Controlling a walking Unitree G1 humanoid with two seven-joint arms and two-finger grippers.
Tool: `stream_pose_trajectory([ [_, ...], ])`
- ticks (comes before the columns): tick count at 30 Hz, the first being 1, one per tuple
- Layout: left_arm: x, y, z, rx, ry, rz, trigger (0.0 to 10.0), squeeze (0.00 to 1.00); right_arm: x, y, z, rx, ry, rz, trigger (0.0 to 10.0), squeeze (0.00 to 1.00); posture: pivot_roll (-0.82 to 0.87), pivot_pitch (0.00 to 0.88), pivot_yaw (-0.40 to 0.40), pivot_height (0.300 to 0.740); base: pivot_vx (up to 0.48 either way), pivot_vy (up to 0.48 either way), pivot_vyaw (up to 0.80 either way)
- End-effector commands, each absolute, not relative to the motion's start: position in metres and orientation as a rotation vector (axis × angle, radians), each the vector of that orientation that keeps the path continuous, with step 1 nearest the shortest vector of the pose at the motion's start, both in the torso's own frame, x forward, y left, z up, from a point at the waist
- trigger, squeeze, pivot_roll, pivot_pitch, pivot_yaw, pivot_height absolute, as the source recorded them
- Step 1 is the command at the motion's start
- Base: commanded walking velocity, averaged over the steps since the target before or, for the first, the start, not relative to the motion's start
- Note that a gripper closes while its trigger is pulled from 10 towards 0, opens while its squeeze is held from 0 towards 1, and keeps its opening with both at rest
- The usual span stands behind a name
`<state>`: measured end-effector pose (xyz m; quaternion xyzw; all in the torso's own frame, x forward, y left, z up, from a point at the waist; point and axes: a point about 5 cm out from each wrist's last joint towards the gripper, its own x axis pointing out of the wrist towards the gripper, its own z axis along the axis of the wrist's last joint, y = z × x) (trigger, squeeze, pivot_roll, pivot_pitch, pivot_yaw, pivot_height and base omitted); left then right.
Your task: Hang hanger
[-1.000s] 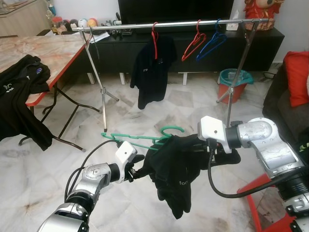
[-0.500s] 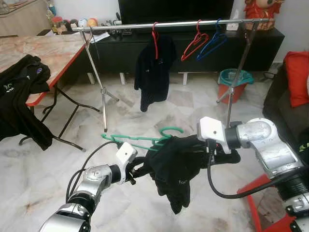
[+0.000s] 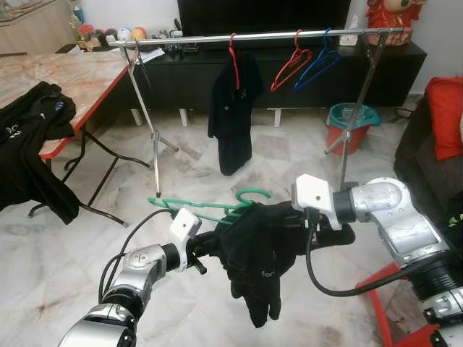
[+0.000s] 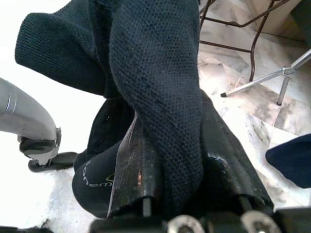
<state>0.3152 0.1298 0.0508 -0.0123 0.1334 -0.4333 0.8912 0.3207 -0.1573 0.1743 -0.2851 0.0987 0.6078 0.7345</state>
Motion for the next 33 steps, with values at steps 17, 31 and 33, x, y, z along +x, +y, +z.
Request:
stream_pose_trajectory([
  [17, 0.313, 0.145, 0.054, -0.109, 0.26, -0.895, 0.0, 0.0, 0.329, -0.166, 0.173, -0.462, 0.141, 1.176, 0.0, 0.0, -0.02, 0.0, 0.101, 0.74, 0.0, 0.0, 0.0],
  [31, 0.31, 0.167, 0.054, -0.134, 0.254, -0.824, 0.0, 0.0, 0.307, -0.197, 0.157, -0.124, 0.112, 1.156, 0.0, 0.0, -0.02, 0.0, 0.105, 0.74, 0.0, 0.0, 0.0],
  [33, 0.31, 0.168, 0.054, -0.135, 0.255, -0.819, 0.0, 0.0, 0.305, -0.201, 0.159, -0.091, 0.101, 1.16, 0.0, 0.0, -0.02, 0.0, 0.107, 0.74, 0.0, 0.0, 0.0],
])
